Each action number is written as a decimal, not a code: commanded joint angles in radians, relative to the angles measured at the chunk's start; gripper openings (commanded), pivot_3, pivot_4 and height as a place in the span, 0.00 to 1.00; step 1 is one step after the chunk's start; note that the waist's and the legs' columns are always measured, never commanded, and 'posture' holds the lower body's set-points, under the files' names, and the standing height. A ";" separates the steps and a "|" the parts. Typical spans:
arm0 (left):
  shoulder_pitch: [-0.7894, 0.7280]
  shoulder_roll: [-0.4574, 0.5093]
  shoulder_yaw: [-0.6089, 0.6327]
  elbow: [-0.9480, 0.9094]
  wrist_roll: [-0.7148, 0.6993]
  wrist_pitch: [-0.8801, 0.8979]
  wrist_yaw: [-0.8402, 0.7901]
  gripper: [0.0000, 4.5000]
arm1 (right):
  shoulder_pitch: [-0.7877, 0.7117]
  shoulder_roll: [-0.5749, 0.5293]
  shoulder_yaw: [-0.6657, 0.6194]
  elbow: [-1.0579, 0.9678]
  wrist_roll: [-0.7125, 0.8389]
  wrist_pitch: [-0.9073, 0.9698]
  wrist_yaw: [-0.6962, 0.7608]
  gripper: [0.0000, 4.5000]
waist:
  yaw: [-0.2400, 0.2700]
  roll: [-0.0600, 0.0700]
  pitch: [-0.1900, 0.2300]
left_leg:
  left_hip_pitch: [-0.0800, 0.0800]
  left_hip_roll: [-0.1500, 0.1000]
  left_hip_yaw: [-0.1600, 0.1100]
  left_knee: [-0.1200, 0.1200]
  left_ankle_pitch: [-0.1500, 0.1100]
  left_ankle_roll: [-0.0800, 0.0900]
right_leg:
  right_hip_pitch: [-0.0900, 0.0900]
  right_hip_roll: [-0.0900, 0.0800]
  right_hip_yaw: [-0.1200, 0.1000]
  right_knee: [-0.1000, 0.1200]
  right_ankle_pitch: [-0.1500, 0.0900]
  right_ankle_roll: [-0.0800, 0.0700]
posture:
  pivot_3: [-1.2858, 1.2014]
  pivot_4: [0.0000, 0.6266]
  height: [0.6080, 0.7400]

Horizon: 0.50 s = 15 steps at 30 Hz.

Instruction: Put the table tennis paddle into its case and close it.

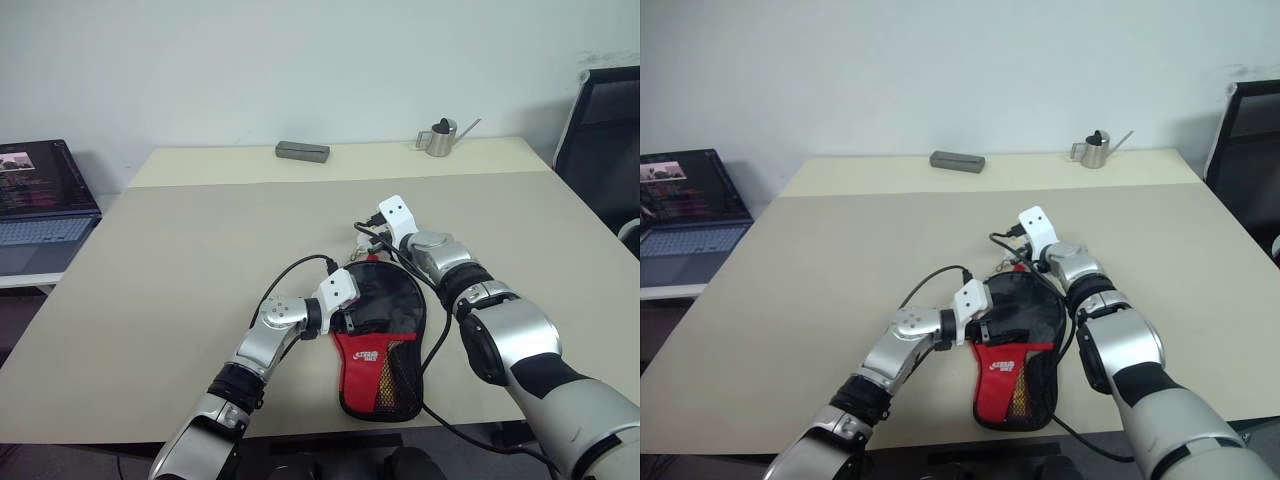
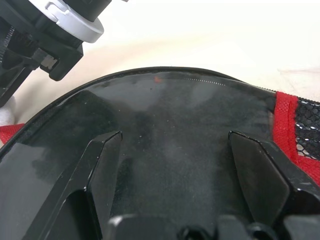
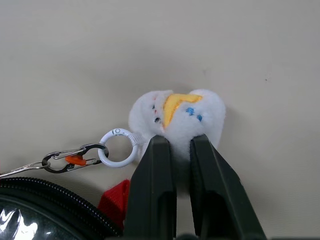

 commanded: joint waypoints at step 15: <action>0.045 0.012 -0.075 0.137 0.067 0.057 -0.042 0.83 | 0.011 -0.150 -0.010 -0.163 -0.005 0.033 0.098 0.00 | 0.001 0.001 -0.001 | 0.000 0.000 0.000 0.000 0.000 0.000 | 0.001 0.000 0.000 0.000 0.000 0.000 | 0.52 0.24 1.00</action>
